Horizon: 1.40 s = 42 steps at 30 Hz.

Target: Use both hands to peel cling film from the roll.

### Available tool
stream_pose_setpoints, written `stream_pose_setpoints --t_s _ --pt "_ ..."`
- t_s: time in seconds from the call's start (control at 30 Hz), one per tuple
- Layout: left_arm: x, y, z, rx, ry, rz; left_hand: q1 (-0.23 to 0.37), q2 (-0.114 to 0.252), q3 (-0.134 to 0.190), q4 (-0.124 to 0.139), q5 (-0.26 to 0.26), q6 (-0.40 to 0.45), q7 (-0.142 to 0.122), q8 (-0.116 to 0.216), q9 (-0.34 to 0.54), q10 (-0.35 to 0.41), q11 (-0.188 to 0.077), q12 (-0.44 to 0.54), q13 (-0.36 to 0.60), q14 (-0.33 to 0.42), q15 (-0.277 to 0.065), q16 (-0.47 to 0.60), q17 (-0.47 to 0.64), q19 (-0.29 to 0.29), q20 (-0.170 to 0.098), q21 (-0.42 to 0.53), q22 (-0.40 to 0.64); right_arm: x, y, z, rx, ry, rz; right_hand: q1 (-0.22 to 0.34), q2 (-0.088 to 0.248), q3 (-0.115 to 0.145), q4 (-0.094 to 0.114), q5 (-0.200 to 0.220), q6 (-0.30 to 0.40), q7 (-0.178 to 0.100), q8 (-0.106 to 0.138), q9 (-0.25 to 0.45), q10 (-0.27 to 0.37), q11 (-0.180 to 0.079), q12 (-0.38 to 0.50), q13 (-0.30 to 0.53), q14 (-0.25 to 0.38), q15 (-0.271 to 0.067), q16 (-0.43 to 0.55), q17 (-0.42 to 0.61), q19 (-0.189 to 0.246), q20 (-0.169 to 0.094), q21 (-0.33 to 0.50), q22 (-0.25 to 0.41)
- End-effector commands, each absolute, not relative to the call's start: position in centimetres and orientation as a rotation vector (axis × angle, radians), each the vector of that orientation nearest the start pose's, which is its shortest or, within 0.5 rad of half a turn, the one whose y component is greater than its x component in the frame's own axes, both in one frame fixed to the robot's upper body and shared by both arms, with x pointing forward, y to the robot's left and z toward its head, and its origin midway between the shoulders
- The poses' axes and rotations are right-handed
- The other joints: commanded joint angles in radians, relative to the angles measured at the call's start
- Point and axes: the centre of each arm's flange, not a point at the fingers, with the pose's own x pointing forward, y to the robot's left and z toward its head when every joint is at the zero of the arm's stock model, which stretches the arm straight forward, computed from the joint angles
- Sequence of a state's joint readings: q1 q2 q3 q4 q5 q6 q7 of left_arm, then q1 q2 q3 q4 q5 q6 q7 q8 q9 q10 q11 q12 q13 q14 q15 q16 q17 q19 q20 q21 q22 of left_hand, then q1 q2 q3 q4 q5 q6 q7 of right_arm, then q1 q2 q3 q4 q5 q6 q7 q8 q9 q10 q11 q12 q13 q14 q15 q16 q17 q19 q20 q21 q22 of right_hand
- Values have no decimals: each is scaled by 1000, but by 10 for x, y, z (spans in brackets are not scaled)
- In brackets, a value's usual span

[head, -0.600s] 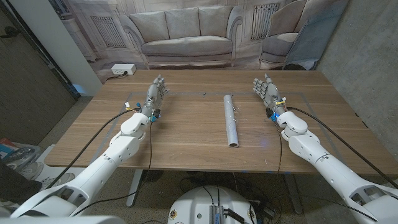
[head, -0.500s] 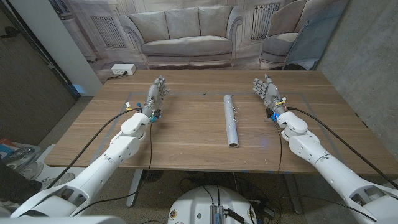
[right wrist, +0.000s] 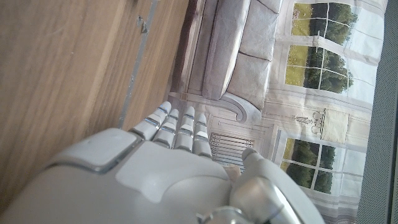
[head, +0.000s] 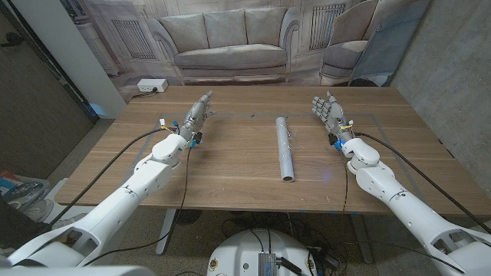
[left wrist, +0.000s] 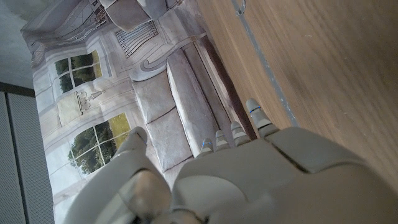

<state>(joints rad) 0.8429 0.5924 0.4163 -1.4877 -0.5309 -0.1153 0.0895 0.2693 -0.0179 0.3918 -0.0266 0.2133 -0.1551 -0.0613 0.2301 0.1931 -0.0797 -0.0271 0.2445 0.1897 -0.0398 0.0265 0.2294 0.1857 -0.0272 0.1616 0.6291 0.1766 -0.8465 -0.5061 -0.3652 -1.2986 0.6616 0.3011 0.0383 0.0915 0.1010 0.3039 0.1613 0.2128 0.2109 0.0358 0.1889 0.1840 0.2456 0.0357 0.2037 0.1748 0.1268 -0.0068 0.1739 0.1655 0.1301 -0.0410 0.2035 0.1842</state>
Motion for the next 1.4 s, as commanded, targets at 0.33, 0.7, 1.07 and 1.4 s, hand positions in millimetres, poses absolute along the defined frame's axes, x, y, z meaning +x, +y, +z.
stream_pose_setpoints --t_s 0.33,0.7,1.07,1.4 --pt "608 235 22 358 -506 -103 47 -41 -13 -35 -9 144 25 46 6 138 12 33 11 138 -14 31 16 80 13 -1 3 651 -294 -36 74 -605 219 -2 54 7 -3 4 6 3 4 3 16 0 5 4 9 4 5 3 8 -13 4 4" --pt "595 220 42 460 -475 -84 89 -53 -9 -61 -14 211 25 61 7 199 16 46 15 215 -20 46 23 161 37 8 4 649 -297 -39 85 -619 225 -1 54 10 -6 4 7 5 5 3 17 -1 5 4 11 5 5 3 9 -12 4 4" --pt "588 206 56 543 -412 -161 105 -46 -3 -67 -14 221 34 61 7 201 25 43 16 217 -12 43 26 159 35 1 4 647 -298 -39 89 -645 244 1 53 13 -9 4 12 4 6 3 19 -2 5 4 13 6 4 2 9 -11 4 4" --pt "577 190 69 651 -371 -183 110 -44 -2 -68 -15 222 40 58 8 195 33 38 17 201 -2 34 28 154 38 -6 4 645 -298 -37 91 -668 265 1 52 16 -11 4 14 3 6 3 22 -2 5 4 16 6 4 2 9 -11 4 4"
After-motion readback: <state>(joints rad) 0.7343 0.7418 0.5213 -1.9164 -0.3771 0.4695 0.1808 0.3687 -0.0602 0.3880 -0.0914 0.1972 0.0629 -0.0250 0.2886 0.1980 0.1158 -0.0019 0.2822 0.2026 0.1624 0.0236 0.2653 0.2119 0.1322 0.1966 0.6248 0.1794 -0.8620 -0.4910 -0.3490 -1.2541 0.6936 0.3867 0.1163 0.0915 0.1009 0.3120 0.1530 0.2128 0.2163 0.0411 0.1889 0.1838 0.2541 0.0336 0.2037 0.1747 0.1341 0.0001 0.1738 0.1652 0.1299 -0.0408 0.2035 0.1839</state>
